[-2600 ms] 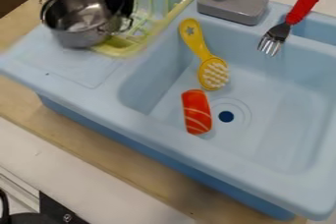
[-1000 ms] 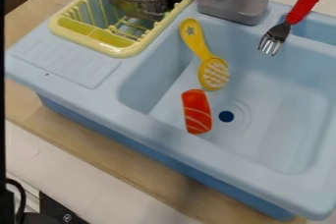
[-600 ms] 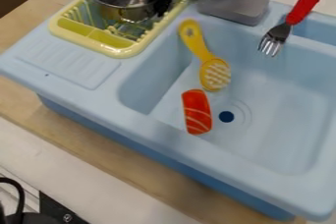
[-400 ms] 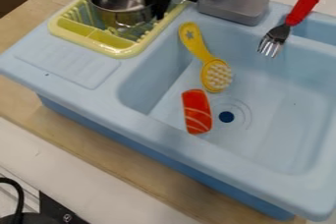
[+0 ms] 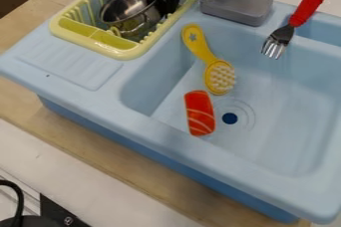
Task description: Put the silver pot in the yellow basket
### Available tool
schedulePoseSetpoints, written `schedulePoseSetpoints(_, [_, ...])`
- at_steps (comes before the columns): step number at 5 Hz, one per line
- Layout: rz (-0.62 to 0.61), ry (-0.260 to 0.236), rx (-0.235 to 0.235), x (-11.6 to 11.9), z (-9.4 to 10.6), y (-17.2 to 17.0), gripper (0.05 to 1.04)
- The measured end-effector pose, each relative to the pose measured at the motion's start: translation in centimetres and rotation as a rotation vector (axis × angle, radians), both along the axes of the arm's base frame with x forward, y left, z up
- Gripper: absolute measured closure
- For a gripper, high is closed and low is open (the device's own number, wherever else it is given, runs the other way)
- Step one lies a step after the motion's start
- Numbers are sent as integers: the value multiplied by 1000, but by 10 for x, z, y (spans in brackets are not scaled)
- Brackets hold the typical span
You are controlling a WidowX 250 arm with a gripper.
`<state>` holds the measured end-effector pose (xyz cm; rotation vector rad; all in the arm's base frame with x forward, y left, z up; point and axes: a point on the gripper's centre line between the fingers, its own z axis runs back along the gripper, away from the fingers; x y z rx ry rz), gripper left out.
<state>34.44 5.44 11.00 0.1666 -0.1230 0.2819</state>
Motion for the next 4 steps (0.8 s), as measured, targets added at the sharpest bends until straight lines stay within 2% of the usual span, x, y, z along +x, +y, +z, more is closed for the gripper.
schedulePoseSetpoints(2, [24, -63, -18, -3, 8, 10, 189])
schedulePoseSetpoints(3, [45, -82, -92, -5, 15, 1, 91])
schedulePoseSetpoints(4, [65, -107, -141, -4, 20, -5, 90])
